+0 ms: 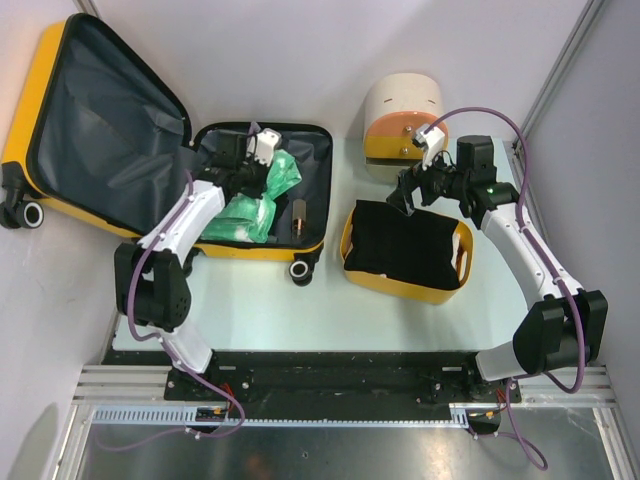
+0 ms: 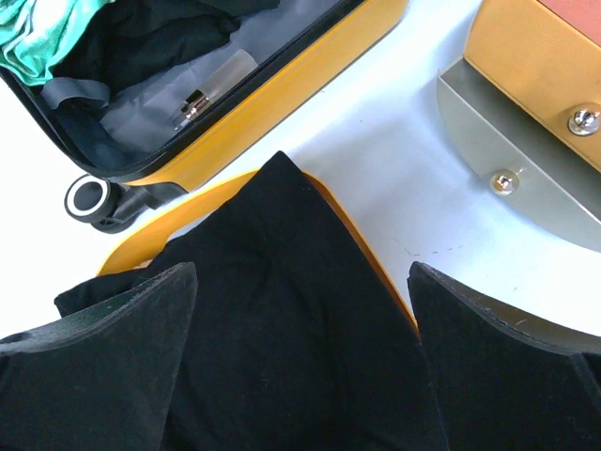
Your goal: Open, take out, and arrange the luggage
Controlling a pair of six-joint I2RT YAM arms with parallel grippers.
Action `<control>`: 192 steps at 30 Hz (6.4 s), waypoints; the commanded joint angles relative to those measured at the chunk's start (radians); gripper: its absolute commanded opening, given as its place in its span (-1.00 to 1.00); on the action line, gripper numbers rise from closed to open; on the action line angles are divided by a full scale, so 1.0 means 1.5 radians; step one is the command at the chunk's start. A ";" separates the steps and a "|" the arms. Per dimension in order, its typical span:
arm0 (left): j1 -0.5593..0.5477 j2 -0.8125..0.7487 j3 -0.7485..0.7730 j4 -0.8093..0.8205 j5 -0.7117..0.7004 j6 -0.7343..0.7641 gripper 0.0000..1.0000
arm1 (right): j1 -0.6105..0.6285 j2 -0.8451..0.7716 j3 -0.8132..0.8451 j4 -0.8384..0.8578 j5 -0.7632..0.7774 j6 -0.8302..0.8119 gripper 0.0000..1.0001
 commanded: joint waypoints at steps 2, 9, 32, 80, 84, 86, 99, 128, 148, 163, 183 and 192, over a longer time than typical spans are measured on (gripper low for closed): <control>0.004 -0.083 0.056 0.016 0.127 -0.013 -1.00 | -0.005 0.007 0.019 0.022 -0.023 0.053 0.99; 0.014 -0.053 0.066 0.015 0.082 0.006 -1.00 | -0.005 0.017 0.018 0.035 -0.035 0.073 0.99; 0.069 -0.046 0.117 -0.005 0.264 -0.031 -0.64 | -0.025 0.012 0.016 0.034 -0.050 0.097 0.99; -0.033 0.002 -0.020 -0.045 0.155 0.083 0.17 | -0.033 0.010 0.013 0.034 -0.065 0.095 0.99; -0.065 -0.013 -0.032 -0.108 0.134 0.165 0.91 | -0.033 0.007 0.012 0.020 -0.064 0.087 1.00; -0.078 -0.024 -0.045 -0.117 0.103 0.190 0.99 | -0.034 0.008 0.010 0.020 -0.066 0.089 0.99; -0.158 0.061 -0.042 -0.095 -0.117 0.195 0.99 | -0.030 0.012 0.007 0.033 -0.065 0.093 0.99; 0.004 -0.054 0.079 -0.101 0.060 0.129 -1.00 | -0.021 0.016 0.008 0.057 -0.076 0.104 1.00; 0.093 -0.056 0.053 -0.150 0.305 0.182 -1.00 | 0.190 0.244 0.054 0.467 -0.084 -0.392 0.99; 0.093 -0.072 0.009 -0.151 0.292 0.213 -1.00 | 0.230 0.475 0.241 0.635 -0.031 -0.507 0.99; 0.116 -0.105 -0.012 -0.162 0.317 0.194 0.24 | 0.261 0.534 0.383 0.425 -0.112 -0.704 -0.17; 0.158 -0.195 -0.030 -0.163 0.289 0.143 0.66 | 0.269 0.522 0.397 0.541 -0.061 -0.498 -1.00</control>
